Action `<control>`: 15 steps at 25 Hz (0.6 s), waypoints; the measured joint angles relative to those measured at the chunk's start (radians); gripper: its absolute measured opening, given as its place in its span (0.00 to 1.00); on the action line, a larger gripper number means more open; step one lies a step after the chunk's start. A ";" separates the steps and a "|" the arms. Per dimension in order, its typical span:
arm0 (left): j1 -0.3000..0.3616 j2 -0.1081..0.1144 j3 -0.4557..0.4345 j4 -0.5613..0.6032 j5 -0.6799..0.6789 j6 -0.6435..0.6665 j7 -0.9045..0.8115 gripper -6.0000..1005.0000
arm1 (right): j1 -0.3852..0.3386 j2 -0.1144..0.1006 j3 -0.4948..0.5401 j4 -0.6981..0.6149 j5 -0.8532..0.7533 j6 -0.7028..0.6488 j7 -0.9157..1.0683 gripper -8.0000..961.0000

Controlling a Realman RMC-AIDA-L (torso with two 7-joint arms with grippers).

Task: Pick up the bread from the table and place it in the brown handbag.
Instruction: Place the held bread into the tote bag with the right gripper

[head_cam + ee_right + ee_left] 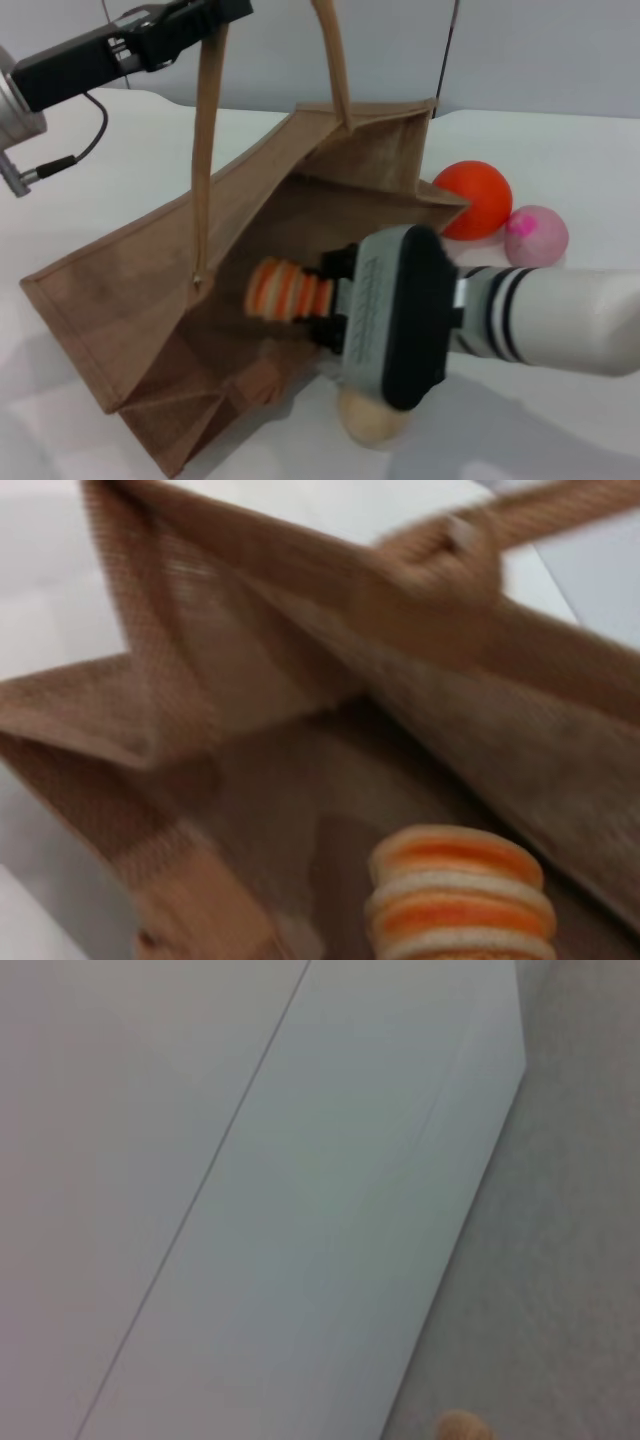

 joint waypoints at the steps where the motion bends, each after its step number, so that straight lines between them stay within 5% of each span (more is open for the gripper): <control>1: -0.004 0.000 0.000 0.000 0.000 0.001 -0.005 0.20 | 0.012 0.000 -0.023 0.006 -0.002 0.025 -0.008 0.50; 15: -0.043 -0.002 0.001 0.012 -0.001 0.015 -0.047 0.21 | 0.200 0.014 -0.303 0.269 0.013 0.480 -0.006 0.47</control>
